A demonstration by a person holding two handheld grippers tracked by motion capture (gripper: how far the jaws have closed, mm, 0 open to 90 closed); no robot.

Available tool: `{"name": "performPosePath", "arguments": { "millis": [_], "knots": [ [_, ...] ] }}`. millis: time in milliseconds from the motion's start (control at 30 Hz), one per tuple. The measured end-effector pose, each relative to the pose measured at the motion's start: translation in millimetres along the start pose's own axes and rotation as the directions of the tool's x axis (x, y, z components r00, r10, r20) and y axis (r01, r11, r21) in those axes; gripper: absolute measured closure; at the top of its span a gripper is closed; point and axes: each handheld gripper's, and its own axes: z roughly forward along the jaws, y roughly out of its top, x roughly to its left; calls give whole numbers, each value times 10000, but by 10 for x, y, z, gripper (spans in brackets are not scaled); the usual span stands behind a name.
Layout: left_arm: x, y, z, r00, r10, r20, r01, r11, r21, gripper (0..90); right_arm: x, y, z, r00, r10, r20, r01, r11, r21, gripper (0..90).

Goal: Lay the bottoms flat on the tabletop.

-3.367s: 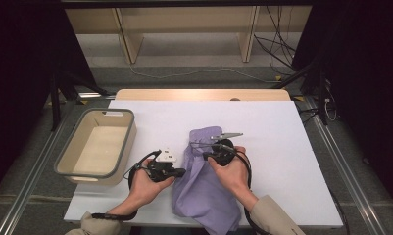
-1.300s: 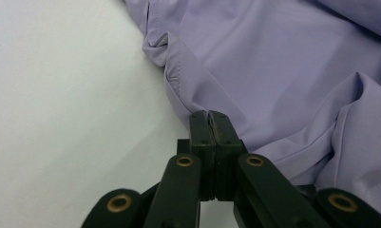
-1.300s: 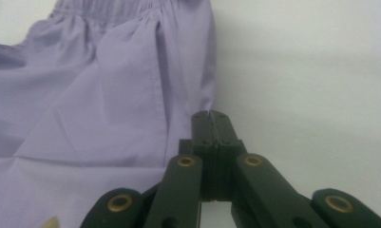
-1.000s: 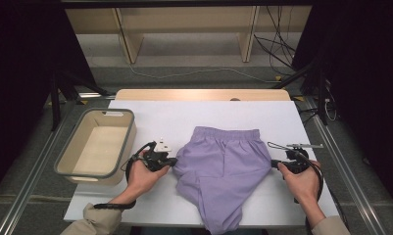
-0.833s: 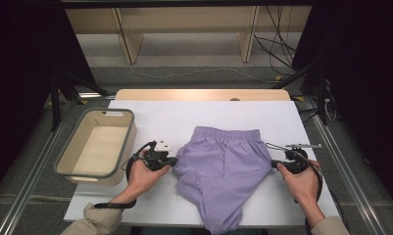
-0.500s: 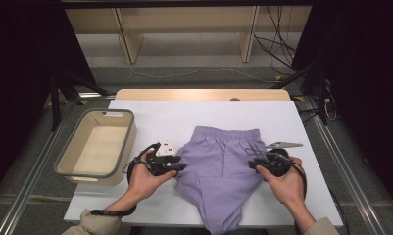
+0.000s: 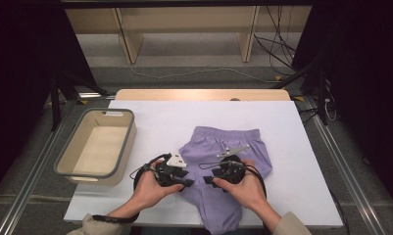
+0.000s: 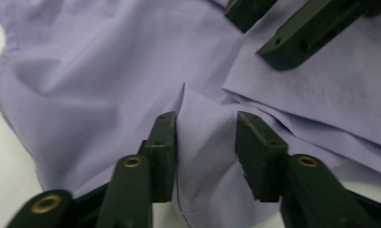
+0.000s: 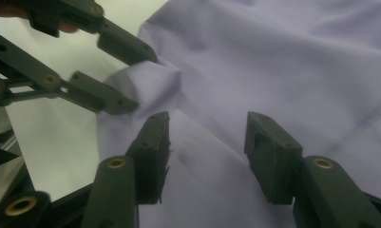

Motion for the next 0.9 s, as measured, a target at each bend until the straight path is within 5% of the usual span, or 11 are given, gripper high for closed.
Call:
{"name": "performPosePath", "arguments": {
  "millis": [200, 500, 900],
  "knots": [
    [39, -53, 53, 9999, -51, 144, 47, 9995, 313, 700, 50, 10, 169, 9999, -143, -3, 143, 9993, 350, 568],
    [40, -66, 64, 9998, 32, 209, -41, 9991, 425, 840, 61, -26, 164, 9991, -395, 147, 384, 9968, 705, 878],
    [34, -76, 5, 9996, 41, 272, -56, 9984, 559, 890, 23, -29, -62, 9998, -172, 84, 170, 9996, 207, 899]
  ]
}}
